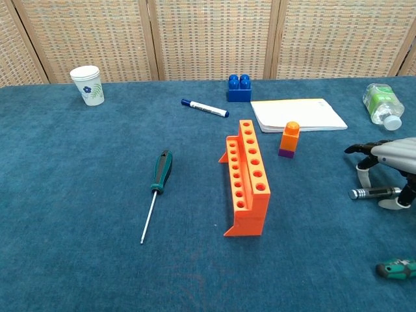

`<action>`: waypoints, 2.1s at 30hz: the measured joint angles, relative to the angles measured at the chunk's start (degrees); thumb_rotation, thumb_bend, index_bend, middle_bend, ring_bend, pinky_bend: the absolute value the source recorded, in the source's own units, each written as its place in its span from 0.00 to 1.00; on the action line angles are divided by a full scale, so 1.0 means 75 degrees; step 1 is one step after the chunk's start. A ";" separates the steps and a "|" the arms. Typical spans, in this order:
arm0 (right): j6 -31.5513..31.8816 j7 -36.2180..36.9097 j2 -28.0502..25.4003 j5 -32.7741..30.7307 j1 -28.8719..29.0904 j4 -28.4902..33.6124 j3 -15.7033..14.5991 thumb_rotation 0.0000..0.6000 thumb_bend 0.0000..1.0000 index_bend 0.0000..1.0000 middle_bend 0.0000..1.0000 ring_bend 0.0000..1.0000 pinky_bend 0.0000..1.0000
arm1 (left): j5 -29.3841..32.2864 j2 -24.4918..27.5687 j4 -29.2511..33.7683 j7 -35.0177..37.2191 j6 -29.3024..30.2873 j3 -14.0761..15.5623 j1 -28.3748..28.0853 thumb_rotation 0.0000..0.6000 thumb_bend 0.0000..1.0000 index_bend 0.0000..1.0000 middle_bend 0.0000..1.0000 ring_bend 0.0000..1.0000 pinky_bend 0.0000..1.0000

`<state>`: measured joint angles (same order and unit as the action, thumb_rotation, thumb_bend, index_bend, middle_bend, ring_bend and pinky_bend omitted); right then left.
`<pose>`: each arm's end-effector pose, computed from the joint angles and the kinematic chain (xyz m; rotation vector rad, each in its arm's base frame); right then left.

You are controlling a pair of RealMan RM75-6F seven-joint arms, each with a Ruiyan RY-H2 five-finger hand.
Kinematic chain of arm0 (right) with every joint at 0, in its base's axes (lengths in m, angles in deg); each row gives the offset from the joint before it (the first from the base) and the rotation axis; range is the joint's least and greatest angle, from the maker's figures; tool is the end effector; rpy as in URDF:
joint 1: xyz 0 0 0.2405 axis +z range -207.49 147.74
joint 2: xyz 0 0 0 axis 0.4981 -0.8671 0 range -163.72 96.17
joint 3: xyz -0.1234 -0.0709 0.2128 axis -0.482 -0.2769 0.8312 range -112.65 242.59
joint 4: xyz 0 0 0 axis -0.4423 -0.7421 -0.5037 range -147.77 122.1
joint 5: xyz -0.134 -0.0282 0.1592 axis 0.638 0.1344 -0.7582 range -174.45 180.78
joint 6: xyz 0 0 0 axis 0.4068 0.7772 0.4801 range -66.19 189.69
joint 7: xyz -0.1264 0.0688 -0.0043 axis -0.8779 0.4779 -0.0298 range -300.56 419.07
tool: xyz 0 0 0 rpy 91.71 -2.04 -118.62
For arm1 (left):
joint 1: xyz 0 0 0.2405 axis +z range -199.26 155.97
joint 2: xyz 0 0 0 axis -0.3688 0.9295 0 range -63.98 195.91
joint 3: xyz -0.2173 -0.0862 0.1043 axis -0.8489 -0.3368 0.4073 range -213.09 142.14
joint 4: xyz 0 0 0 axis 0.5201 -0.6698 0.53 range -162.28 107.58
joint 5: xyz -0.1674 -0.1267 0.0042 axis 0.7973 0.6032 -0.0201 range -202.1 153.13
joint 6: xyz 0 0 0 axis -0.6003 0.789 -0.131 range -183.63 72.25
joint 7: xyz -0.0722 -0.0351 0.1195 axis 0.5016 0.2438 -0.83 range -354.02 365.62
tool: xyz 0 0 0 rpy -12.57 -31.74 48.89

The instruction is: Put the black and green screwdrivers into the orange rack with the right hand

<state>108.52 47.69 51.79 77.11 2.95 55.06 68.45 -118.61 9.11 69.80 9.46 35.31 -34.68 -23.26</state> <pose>-0.2881 -0.3255 0.0038 1.9084 -0.9102 0.5291 -0.2929 0.1490 0.1878 -1.4446 -0.8757 -0.9790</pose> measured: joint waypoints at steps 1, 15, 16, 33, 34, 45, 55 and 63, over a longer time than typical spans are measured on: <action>0.0032 0.0019 0.0004 0.0008 -0.0006 0.0003 0.0003 1.00 0.41 0.58 0.00 0.00 0.00 | -0.0001 0.0001 -0.0004 0.0013 0.0008 0.0000 0.0004 1.00 0.00 0.00 0.00 0.00 0.00; 0.0580 0.1273 -0.0628 0.0338 -0.0201 0.0986 0.0123 1.00 0.43 0.61 0.00 0.00 0.00 | -0.0127 0.0027 -0.0035 0.0113 0.0104 0.0040 0.0036 1.00 0.00 0.00 0.00 0.00 0.00; 0.0612 0.1392 -0.0694 0.0360 -0.0214 0.1088 0.0137 1.00 0.43 0.61 0.00 0.00 0.00 | -0.0143 0.0031 -0.0038 0.0129 0.0119 0.0045 0.0042 1.00 0.00 0.00 0.00 0.00 0.00; 0.1500 0.5781 -0.3007 0.1409 -0.0466 0.4045 0.0670 1.00 0.47 0.61 0.00 0.00 0.00 | -0.0409 0.0114 -0.0133 0.0434 0.0328 0.0134 0.0107 1.00 0.00 0.00 0.00 0.00 0.00; 0.1512 0.6097 -0.3104 0.1497 -0.0458 0.4168 0.0678 1.00 0.47 0.61 0.00 0.00 0.00 | -0.0419 0.0111 -0.0132 0.0424 0.0326 0.0138 0.0107 1.00 0.00 0.00 0.00 0.00 0.00; 0.0890 0.8759 -0.3633 0.2071 0.0253 0.5321 0.0739 1.00 0.48 0.61 0.00 0.00 0.00 | -0.0382 0.0104 -0.0116 0.0375 0.0248 0.0133 0.0071 1.00 0.00 0.00 0.00 0.00 0.00; 0.0550 0.8630 -0.2987 0.1422 0.0644 0.5392 0.0887 1.00 0.48 0.61 0.00 0.00 0.00 | -0.0355 0.0125 -0.0113 0.0411 0.0155 0.0139 0.0025 1.00 0.00 0.00 0.00 0.00 0.00; 0.0438 0.8561 -0.2563 0.1360 0.0869 0.5197 0.0937 1.00 0.48 0.61 0.00 0.00 0.00 | -0.0312 0.0093 -0.0105 0.0325 0.0056 0.0137 -0.0015 1.00 0.00 0.00 0.00 0.00 0.00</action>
<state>111.80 111.90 32.57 87.31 9.46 94.04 75.48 -120.95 9.81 69.02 11.90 35.72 -33.65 -23.37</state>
